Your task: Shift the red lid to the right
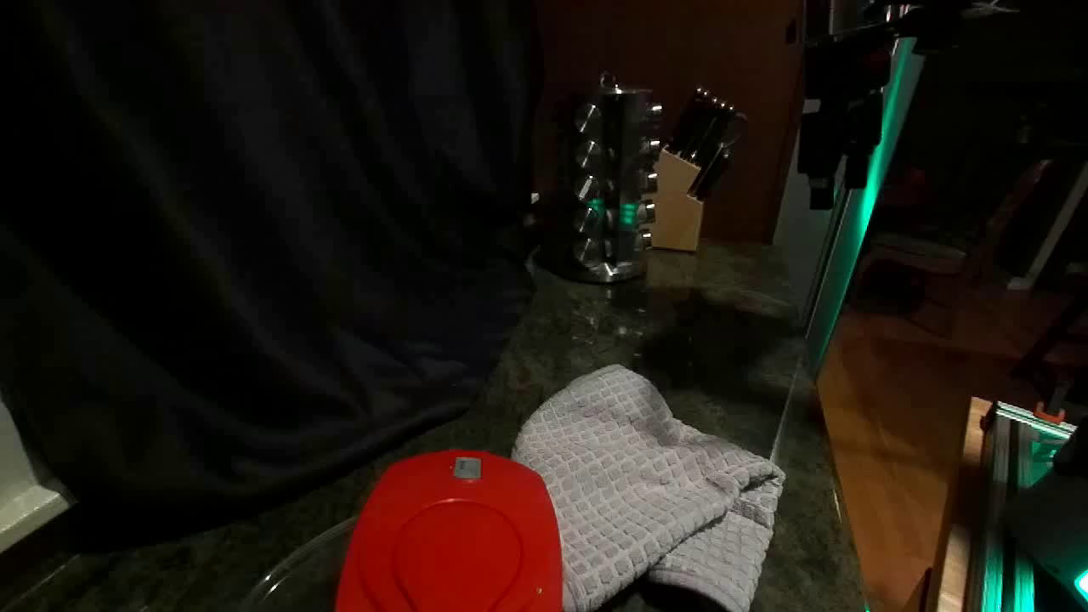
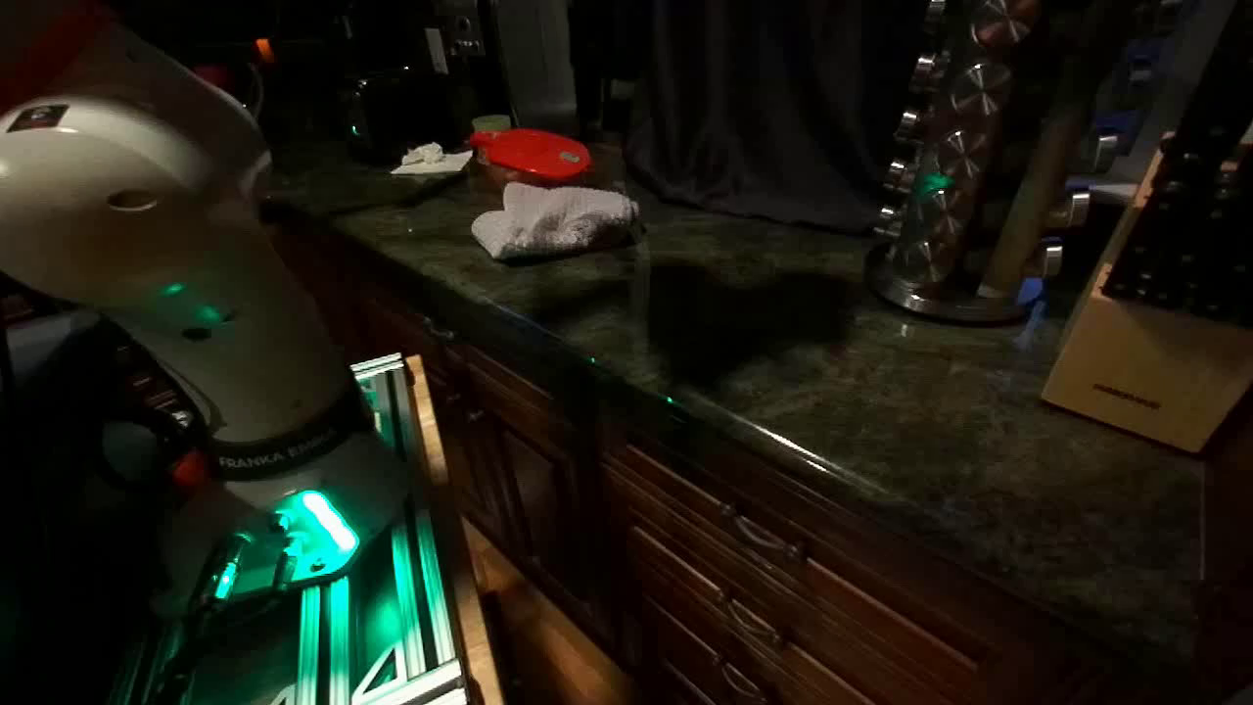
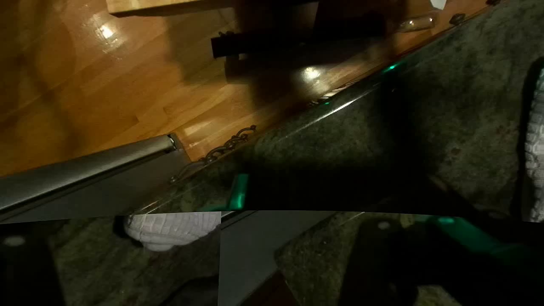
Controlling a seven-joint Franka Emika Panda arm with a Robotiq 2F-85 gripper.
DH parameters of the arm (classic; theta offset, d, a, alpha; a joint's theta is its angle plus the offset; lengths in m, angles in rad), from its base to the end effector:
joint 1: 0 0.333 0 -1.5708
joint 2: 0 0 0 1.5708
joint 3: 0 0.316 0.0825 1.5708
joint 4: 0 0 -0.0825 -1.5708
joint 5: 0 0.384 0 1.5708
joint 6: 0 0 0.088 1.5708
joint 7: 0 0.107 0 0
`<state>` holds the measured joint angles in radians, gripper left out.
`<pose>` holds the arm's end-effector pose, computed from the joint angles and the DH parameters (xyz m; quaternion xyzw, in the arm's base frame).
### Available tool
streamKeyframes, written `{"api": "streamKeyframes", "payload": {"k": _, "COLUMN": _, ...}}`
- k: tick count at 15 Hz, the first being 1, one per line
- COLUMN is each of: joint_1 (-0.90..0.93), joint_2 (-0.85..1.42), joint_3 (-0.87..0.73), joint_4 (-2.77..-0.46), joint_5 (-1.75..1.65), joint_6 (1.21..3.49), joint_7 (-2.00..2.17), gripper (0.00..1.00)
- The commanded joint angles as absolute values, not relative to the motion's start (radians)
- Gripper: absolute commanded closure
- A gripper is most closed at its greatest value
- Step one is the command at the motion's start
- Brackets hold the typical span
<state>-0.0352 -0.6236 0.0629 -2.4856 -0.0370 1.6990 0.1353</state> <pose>0.3435 0.0076 0.4864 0.9943 -0.0571 -0.0789 0.0425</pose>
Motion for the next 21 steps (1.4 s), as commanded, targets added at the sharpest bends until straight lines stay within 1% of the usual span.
{"api": "streamKeyframes", "payload": {"k": 1, "joint_1": -0.028, "joint_2": -0.623, "joint_3": 0.056, "joint_4": -2.484, "joint_5": -0.040, "joint_6": 1.697, "joint_7": 0.138, "gripper": 0.00}}
{"api": "streamKeyframes", "payload": {"k": 16, "joint_1": -0.028, "joint_2": -0.623, "joint_3": 0.056, "joint_4": -2.484, "joint_5": -0.040, "joint_6": 1.697, "joint_7": 0.138, "gripper": 0.00}}
{"api": "streamKeyframes", "payload": {"k": 18, "joint_1": 0.007, "joint_2": -0.626, "joint_3": 0.090, "joint_4": -2.482, "joint_5": -0.026, "joint_6": 1.736, "joint_7": 0.141, "gripper": 0.00}}
{"api": "streamKeyframes", "payload": {"k": 21, "joint_1": 0.096, "joint_2": -0.619, "joint_3": 0.159, "joint_4": -2.456, "joint_5": 0.082, "joint_6": 1.756, "joint_7": 0.176, "gripper": 0.00}}
